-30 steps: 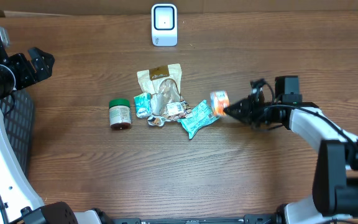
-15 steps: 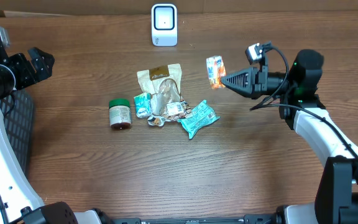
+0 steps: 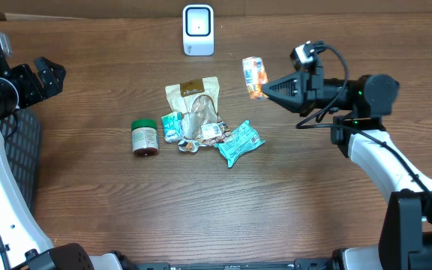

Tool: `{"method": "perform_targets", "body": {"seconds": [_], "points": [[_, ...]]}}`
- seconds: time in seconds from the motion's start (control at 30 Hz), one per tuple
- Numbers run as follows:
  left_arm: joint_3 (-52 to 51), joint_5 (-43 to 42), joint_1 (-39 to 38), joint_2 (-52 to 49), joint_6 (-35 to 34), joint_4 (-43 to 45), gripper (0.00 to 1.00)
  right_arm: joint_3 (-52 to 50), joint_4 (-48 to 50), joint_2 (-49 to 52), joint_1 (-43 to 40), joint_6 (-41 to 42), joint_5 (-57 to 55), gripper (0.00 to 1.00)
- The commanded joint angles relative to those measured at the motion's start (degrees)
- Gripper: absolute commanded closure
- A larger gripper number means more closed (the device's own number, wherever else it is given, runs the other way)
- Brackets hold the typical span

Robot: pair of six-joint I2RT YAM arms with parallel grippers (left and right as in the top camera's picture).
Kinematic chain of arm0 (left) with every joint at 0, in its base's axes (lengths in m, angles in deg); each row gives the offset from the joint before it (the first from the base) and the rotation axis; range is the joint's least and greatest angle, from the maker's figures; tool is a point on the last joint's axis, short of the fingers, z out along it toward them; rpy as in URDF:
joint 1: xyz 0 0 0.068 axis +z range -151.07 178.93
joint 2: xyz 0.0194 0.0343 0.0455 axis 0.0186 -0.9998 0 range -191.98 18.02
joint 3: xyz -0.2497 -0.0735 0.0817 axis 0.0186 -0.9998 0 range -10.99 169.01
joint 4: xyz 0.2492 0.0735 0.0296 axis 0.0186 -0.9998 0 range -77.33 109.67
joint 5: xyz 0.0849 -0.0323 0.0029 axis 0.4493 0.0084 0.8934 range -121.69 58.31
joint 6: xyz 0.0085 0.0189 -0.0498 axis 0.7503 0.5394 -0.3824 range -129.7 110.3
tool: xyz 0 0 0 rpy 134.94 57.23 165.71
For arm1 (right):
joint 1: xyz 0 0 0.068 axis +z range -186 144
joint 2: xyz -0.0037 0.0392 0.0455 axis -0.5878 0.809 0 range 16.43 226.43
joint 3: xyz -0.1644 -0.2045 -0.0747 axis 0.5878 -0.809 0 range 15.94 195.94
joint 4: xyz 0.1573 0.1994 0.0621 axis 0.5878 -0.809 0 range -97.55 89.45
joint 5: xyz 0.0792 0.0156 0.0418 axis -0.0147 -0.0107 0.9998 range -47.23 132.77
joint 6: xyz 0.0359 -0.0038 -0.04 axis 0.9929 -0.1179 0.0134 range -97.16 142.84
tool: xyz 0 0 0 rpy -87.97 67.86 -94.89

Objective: Scan the item barcode
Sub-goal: 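Lift the orange Kleenex pack and carry it toward the scanner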

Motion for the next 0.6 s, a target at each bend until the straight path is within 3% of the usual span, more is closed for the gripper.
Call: {"method": "perform_targets", "body": {"seconds": [0.0,0.2,0.4,0.57], "points": [[0.96,-0.85,-0.39,0.35,-0.92,0.07,0.00,0.44,-9.11,-0.68,2.19,-11.06,-2.71,0.96],[0.96,-0.85,-0.39,0.35,-0.92,0.04,0.00,0.44,-52.48,-0.68,4.20,-45.40,-19.08,0.96],[0.96,-0.85,-0.39,0.35,-0.92,0.04,0.00,2.60,-68.87,-0.68,6.54,-58.18,-29.77,0.96],[0.96,-0.85,-0.39,0.35,-0.92,0.04,0.00,16.31,-89.61,-0.57,8.85,-68.06,-45.00,0.96]]}}
